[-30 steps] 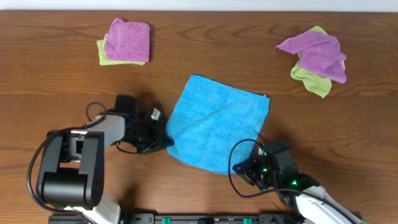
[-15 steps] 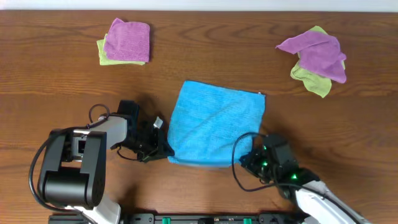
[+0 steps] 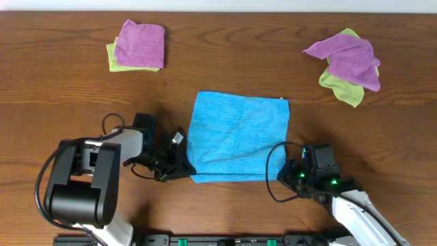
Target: Fold the cloth
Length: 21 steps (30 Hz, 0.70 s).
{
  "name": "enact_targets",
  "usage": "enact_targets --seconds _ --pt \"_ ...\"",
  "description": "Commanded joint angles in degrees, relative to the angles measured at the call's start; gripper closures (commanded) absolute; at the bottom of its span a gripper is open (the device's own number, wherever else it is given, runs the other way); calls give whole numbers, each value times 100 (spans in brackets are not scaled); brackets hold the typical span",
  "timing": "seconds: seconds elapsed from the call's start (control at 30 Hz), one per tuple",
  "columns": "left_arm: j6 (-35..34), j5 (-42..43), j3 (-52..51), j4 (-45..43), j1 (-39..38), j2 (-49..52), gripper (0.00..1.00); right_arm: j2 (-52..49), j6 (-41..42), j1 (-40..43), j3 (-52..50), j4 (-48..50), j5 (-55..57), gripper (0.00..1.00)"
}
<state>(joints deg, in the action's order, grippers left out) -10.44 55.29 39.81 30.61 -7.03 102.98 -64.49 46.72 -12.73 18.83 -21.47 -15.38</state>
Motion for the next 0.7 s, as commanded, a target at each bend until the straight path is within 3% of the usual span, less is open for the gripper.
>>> enact_targets --seconds 0.0,0.4,0.67 --pt "-181 28 -76 -9 -203 28 94 22 -157 111 70 -55 275 99" --pt "-1259 -490 -70 -107 -463 -1781 94 1189 -203 103 525 -1134 205 99" --pt "-1709 -608 -70 -125 -463 -2135 94 1231 -203 105 1034 -1261 686 99"
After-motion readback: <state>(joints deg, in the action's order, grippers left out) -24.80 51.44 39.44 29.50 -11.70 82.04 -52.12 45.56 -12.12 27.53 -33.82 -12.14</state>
